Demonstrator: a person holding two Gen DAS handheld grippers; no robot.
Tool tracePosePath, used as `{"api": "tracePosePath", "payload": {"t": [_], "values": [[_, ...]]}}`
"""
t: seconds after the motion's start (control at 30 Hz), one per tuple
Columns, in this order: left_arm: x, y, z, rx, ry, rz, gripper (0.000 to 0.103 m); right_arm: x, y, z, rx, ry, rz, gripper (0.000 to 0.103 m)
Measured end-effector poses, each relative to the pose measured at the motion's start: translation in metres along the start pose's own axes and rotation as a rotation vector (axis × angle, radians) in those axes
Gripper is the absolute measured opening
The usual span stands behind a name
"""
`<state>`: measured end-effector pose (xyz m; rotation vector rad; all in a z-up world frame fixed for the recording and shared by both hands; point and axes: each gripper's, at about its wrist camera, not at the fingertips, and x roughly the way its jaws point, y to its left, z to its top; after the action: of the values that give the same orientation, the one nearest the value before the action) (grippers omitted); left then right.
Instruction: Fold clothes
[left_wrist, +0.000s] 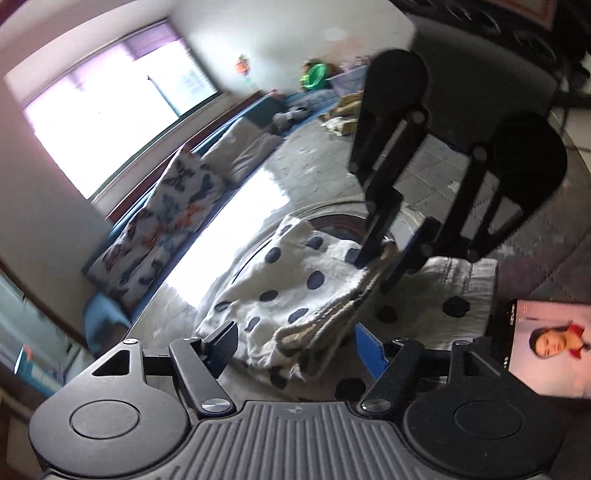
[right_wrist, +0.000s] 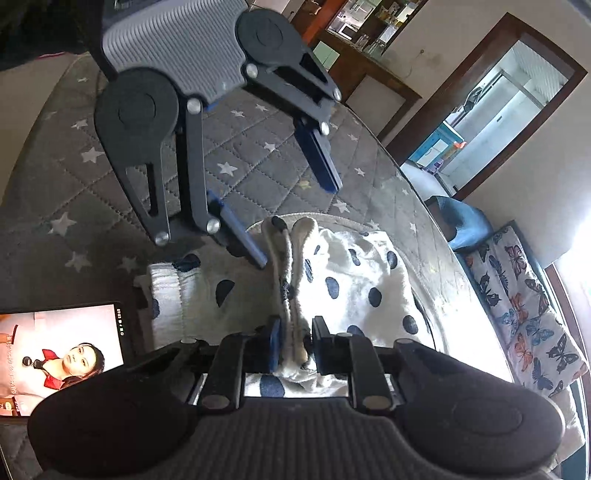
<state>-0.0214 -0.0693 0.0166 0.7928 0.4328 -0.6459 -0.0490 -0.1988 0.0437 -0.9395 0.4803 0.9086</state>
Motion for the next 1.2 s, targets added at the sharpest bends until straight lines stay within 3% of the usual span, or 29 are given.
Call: {"api": "tracePosePath", "payload": {"t": [0.2, 0.27, 0.33, 0.4, 0.47, 0.53, 0.63, 0.7, 0.77, 0.9, 1.03, 1.2], "values": [[0.025, -0.003, -0.008, 0.078, -0.004, -0.05, 0.07, -0.003, -0.002, 0.0, -0.004, -0.007, 0.006, 0.016], [0.03, 0.001, -0.01, 0.058, -0.006, -0.07, 0.062, -0.003, -0.002, 0.0, -0.005, -0.007, 0.01, 0.016], [0.034, 0.006, -0.012, 0.032, -0.006, -0.091, 0.041, -0.001, -0.003, 0.0, 0.001, -0.003, 0.014, 0.016], [0.038, 0.011, -0.014, 0.006, -0.005, -0.112, 0.029, 0.0, -0.004, -0.001, 0.006, 0.0, 0.016, 0.018], [0.042, 0.016, -0.016, -0.02, -0.005, -0.133, 0.022, 0.002, -0.004, -0.001, 0.008, -0.001, 0.012, 0.02], [0.043, 0.017, -0.016, -0.028, -0.009, -0.136, 0.02, 0.005, -0.004, -0.001, 0.01, 0.001, 0.011, 0.021], [0.041, 0.015, -0.014, -0.026, -0.015, -0.129, 0.019, 0.01, -0.003, -0.003, 0.016, 0.011, 0.004, 0.037], [0.039, 0.013, -0.013, -0.019, -0.014, -0.128, 0.019, 0.013, -0.003, -0.004, 0.015, 0.014, 0.0, 0.036], [0.038, 0.012, -0.013, -0.014, -0.012, -0.122, 0.02, 0.012, -0.002, -0.004, 0.013, 0.013, 0.006, 0.026], [0.036, 0.008, -0.013, -0.004, -0.001, -0.108, 0.026, 0.011, 0.0, -0.005, -0.011, 0.014, -0.01, 0.022], [0.031, 0.005, -0.01, -0.014, -0.015, -0.096, 0.02, 0.004, -0.001, -0.006, -0.022, 0.001, -0.038, 0.016], [0.008, 0.002, 0.0, -0.04, -0.039, -0.066, 0.019, -0.017, 0.005, -0.007, -0.061, -0.037, -0.062, 0.015]]}}
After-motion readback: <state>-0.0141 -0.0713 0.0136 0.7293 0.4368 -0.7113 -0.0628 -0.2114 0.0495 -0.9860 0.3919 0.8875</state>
